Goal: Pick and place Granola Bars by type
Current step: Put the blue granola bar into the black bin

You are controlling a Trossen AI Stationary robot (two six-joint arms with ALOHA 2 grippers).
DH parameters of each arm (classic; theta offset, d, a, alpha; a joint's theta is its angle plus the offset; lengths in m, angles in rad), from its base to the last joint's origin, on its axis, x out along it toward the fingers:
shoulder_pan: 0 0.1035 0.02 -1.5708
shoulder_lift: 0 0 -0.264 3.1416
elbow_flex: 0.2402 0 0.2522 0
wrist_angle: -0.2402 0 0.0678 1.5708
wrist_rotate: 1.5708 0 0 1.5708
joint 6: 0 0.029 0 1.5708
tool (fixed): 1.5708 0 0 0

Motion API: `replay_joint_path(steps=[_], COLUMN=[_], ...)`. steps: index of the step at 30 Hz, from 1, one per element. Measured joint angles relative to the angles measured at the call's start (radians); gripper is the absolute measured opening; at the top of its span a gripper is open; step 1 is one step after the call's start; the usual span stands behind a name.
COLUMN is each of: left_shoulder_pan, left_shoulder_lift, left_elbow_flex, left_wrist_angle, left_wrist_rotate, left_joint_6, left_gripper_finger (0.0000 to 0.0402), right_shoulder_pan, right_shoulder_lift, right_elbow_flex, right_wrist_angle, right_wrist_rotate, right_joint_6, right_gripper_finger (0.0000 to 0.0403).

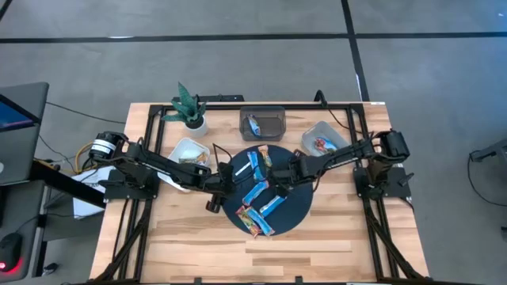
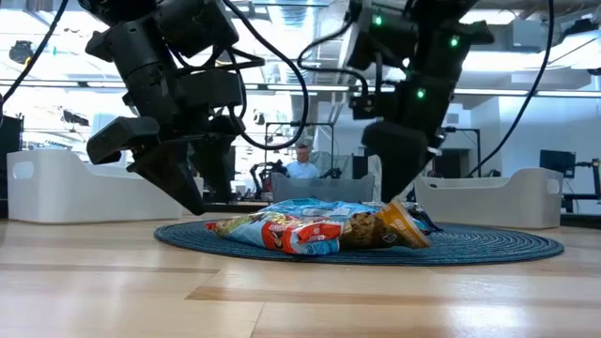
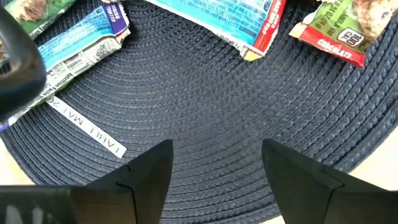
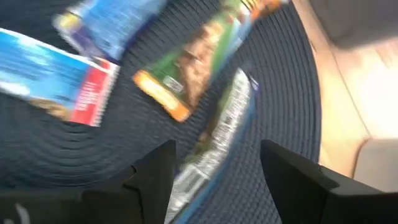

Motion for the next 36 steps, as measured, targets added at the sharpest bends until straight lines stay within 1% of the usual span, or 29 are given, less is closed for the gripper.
replay_joint_path(steps=[4,7,10,13,18,19,24,28,31,33,36], left_shoulder_pan=[0.000,0.000,0.000,0.000,0.000,0.000,0.000,0.000,0.000,0.000,0.000], left_shoulder_lift=[0.000,0.000,0.000,0.000,0.000,0.000,0.000,0.000,0.000,0.000,0.000], left_elbow_flex=[0.000,0.000,0.000,0.000,0.000,0.000,0.000,0.000,0.000,0.000,0.000], left_wrist_angle=[-0.002,-0.002,-0.002,-0.002,-0.002,-0.002,-0.003,-0.003,-0.003,-0.003,-0.003], left_wrist_rotate=[0.000,0.000,0.000,0.000,0.000,0.000,-0.001,-0.001,-0.001,-0.001,-0.001], left_joint_6=[-0.004,-0.005,-0.004,-0.004,-0.004,-0.004,-0.005,-0.004,-0.004,-0.004,-0.004], left_gripper_finger=[0.0240,0.0240,0.0240,0.0240,0.0240,0.0240,0.0240,0.0240,0.0240,0.0240,0.0240], right_shoulder_pan=[-0.027,-0.038,-0.035,-0.029,-0.015,-0.012,0.001,0.021,0.036,0.035,-0.001], right_shoulder_lift=[0.000,0.000,0.000,0.000,0.000,0.000,0.000,-0.003,-0.004,-0.004,-0.004], right_elbow_flex=[-0.037,-0.045,-0.045,-0.045,-0.045,-0.045,-0.045,-0.007,0.048,0.089,0.148], right_wrist_angle=[0.011,0.010,0.015,0.025,0.038,0.043,0.059,0.050,0.023,0.021,0.044], right_wrist_rotate=[-0.030,-0.027,-0.021,-0.028,-0.027,-0.027,-0.018,0.036,0.091,0.146,0.236], right_joint_6=[0.015,0.014,-0.012,-0.044,-0.081,-0.094,-0.131,-0.187,-0.254,-0.319,-0.436], right_gripper_finger=[0.0225,0.0223,0.0201,0.0149,0.0027,0.0014,0.0009,0.0004,0.0001,0.0001,0.0001])
